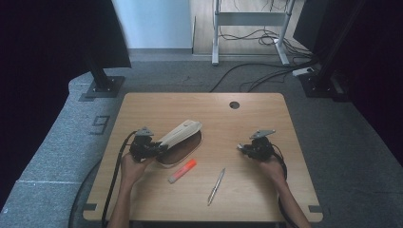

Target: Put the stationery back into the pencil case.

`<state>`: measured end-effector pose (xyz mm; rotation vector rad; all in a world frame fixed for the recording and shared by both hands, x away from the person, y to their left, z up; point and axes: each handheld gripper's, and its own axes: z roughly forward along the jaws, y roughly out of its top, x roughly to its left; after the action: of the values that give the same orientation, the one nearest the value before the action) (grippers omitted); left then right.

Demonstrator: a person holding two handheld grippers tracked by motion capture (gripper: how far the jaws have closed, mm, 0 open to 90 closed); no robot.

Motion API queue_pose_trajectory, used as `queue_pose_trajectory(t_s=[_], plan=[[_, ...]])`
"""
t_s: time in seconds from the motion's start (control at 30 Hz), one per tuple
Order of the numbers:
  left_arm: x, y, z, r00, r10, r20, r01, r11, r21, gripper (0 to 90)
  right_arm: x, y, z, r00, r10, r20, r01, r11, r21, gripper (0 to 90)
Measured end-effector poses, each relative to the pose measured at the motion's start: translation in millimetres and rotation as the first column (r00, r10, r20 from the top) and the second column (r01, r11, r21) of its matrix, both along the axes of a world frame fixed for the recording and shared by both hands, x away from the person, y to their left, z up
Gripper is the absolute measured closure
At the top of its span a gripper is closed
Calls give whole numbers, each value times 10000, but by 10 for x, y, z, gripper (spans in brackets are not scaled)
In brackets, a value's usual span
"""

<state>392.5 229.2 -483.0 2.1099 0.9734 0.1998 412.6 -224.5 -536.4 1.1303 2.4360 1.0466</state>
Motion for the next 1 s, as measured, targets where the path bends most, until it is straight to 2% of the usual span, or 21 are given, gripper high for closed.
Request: queue_pose_trajectory(t_s=[0.4, 0.73, 1.0], plan=[[11, 24, 2, 9999, -22, -125, 20, 9998, -176, 729, -33, 78, 147, 9996, 215, 174, -218, 9997, 142, 718], [7, 26, 11, 9999, -31, -111, 29, 9998, -207, 727, -17, 216, 244, 9988, 438, 234, -443, 9987, 240, 717], [1, 24, 20, 10000, -21, -72, 19, 9998, -214, 727, 10, 408, 327, 9967, 747, 323, -756, 9968, 268, 717]])
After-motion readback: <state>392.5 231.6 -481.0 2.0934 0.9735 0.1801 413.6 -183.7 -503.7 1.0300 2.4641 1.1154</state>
